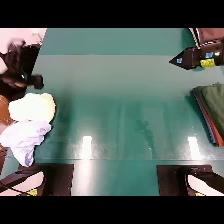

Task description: Fold the shirts.

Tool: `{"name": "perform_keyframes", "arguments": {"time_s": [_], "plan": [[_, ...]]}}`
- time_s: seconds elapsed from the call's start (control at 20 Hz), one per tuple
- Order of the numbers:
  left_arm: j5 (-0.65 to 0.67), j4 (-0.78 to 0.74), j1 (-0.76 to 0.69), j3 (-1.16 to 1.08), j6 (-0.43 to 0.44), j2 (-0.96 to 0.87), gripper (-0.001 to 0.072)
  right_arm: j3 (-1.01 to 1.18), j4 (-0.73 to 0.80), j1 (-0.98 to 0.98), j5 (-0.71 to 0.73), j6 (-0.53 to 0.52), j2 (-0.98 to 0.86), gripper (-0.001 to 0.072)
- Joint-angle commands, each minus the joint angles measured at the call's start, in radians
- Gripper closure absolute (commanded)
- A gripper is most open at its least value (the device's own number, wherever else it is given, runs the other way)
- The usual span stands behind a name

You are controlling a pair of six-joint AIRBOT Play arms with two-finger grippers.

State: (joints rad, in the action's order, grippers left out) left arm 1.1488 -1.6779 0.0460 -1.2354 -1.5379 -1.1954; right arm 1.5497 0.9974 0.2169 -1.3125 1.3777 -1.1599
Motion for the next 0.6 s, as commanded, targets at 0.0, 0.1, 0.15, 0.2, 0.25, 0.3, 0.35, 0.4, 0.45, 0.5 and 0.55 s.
{"name": "perform_keyframes", "arguments": {"time_s": [0.0,0.1,0.15,0.2,0.25,0.3,0.35,0.4,0.45,0.5,0.55], "plan": [[-0.169,-0.122,0.001,0.238,-0.068,0.000,0.0031,0.001,0.000,0.001,0.002,0.001,-0.001,0.0692],[-0.250,-0.125,0.001,0.322,-0.100,-0.001,0.0031,0.001,0.000,0.001,0.003,0.001,-0.001,0.0692],[-0.269,-0.127,0.001,0.340,-0.111,-0.001,0.0032,0.001,0.000,0.001,0.003,0.001,-0.001,0.0692],[-0.278,-0.129,0.001,0.348,-0.113,-0.001,0.0034,0.001,0.000,0.001,0.003,0.001,-0.001,0.0692],[-0.276,-0.129,0.000,0.348,-0.112,0.000,0.0100,0.001,-0.001,0.001,0.003,0.001,-0.001,0.0692],[-0.272,-0.129,0.000,0.348,-0.112,0.000,0.0253,0.001,-0.001,0.001,0.003,0.001,-0.001,0.0692],[-0.268,-0.129,0.000,0.347,-0.112,0.000,0.0389,0.001,-0.001,0.001,0.002,0.001,-0.001,0.0692],[-0.262,-0.129,0.000,0.347,-0.112,0.000,0.0554,0.001,-0.001,0.001,0.001,0.001,-0.001,0.0692],[-0.248,-0.129,0.000,0.343,-0.112,0.000,0.0678,0.001,-0.001,0.001,0.000,0.001,0.000,0.0692],[-0.217,-0.129,0.000,0.327,-0.113,0.001,0.0683,0.001,-0.001,0.001,0.001,0.001,0.000,0.0692],[-0.185,-0.129,0.000,0.298,-0.112,0.010,0.0684,0.002,-0.003,0.001,0.002,0.001,0.001,0.0692]]}}
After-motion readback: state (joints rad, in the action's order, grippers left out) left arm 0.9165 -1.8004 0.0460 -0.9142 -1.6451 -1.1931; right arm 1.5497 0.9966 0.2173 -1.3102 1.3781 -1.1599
